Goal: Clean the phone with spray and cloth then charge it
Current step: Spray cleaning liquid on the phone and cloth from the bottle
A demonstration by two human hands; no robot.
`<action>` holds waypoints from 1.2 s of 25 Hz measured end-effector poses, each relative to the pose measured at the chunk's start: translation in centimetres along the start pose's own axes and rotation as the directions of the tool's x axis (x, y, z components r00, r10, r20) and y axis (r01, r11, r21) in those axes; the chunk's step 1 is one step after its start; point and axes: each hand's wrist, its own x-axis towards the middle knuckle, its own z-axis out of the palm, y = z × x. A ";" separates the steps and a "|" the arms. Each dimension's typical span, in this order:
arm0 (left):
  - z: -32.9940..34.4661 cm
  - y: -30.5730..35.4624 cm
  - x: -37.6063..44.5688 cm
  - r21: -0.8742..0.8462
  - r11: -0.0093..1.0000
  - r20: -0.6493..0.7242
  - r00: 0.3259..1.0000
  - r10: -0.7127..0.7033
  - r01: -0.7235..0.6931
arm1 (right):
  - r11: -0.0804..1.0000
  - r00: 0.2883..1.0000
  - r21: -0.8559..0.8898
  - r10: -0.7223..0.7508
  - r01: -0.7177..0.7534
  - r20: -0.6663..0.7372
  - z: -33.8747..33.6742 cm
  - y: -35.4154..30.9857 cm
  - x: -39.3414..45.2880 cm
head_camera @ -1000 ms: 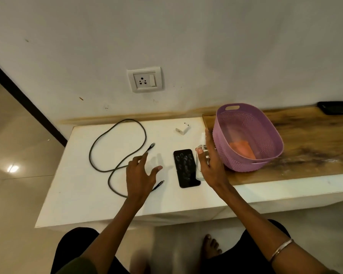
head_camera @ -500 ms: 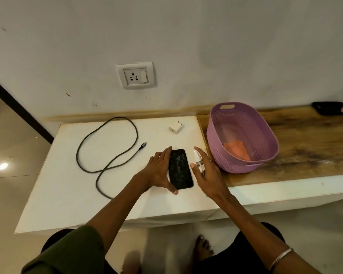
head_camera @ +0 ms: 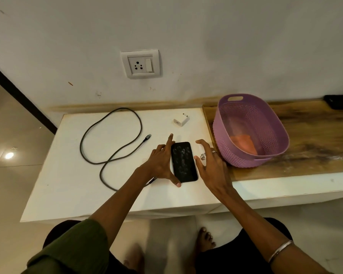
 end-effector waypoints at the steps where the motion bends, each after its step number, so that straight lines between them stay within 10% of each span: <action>1: 0.0 0.0 0.0 -0.002 1.000 0.002 1.000 -0.002 0.002 | 1.000 1.000 -0.029 0.000 0.000 -0.022 -0.1 -0.1 0.1; 9: -0.1 -0.3 -0.1 0.038 0.999 0.000 1.000 -0.005 0.005 | 0.996 0.996 -0.047 0.067 -0.069 -0.058 -1.2 0.1 -1.0; 15: -0.1 -0.2 0.0 0.019 1.000 0.013 1.000 -0.016 0.015 | 0.854 0.997 -0.516 0.025 -0.059 -0.072 -1.0 -0.1 -2.3; 30: 0.0 -0.3 0.0 0.074 0.997 0.010 1.000 -0.015 0.014 | 0.846 0.986 -0.517 0.166 -0.132 0.021 -3.5 -0.2 -4.5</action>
